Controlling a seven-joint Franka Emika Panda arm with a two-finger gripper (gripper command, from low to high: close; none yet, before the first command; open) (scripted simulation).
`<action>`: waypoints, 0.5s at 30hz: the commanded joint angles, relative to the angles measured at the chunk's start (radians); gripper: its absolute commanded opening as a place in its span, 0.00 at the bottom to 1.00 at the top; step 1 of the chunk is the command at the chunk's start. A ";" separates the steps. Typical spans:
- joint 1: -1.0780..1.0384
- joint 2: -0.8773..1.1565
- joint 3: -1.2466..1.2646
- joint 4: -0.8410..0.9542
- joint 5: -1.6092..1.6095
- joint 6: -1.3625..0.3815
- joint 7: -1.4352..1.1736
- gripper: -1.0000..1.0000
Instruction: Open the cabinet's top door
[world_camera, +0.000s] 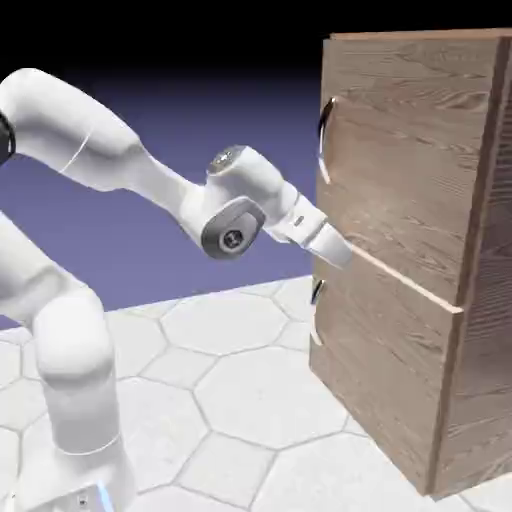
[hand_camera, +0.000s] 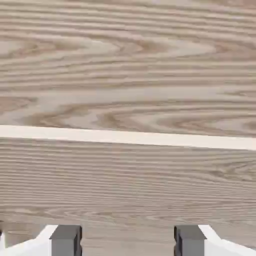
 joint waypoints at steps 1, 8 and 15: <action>-0.016 -0.005 0.036 0.006 0.033 0.032 -0.005 0.50; -0.126 -0.036 0.290 0.048 0.264 0.259 -0.040 0.50; -0.236 -0.068 0.544 0.089 0.495 0.485 -0.075 0.50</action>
